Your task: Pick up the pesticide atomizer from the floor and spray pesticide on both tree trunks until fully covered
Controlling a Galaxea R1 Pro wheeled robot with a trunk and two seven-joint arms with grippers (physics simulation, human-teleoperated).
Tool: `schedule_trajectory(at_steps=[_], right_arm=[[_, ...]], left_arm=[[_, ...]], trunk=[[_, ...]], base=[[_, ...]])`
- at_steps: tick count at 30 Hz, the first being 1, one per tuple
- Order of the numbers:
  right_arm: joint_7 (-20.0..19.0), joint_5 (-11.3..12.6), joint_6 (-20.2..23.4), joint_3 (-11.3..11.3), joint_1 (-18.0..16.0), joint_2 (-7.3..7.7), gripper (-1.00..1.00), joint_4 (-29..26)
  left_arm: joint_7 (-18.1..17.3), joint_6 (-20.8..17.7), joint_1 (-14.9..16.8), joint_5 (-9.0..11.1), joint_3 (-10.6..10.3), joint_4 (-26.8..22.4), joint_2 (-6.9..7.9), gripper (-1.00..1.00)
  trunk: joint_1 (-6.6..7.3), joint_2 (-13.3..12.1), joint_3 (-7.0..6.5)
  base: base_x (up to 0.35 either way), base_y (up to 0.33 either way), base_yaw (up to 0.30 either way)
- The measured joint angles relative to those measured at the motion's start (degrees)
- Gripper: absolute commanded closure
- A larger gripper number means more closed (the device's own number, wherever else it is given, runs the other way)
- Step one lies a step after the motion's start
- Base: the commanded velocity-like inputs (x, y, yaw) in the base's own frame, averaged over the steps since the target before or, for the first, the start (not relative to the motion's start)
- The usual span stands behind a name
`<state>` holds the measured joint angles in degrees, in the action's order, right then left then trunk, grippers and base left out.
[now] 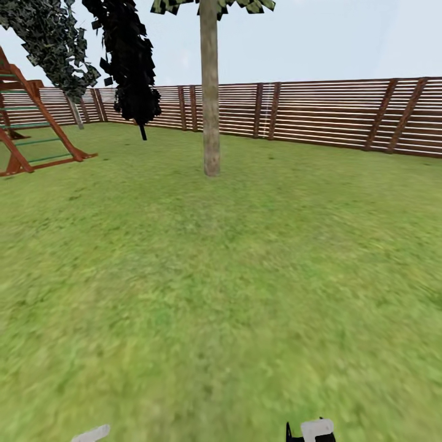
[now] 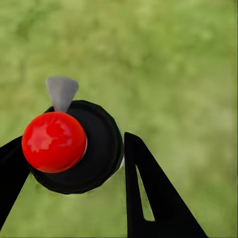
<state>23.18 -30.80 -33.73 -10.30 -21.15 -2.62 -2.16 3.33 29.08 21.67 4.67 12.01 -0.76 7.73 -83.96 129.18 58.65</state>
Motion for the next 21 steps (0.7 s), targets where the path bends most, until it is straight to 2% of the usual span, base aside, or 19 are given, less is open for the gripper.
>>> schedule_trajectory(at_steps=[21], right_arm=[[-0.01,-0.06,0.0,0.09,0.0,0.0,-1.0,0.0]], left_arm=[[-0.01,0.09,-0.07,-0.03,-0.01,0.0,0.0,1.0]], trunk=[[0.0,0.0,0.0]], base=[[0.342,0.0,0.001]])
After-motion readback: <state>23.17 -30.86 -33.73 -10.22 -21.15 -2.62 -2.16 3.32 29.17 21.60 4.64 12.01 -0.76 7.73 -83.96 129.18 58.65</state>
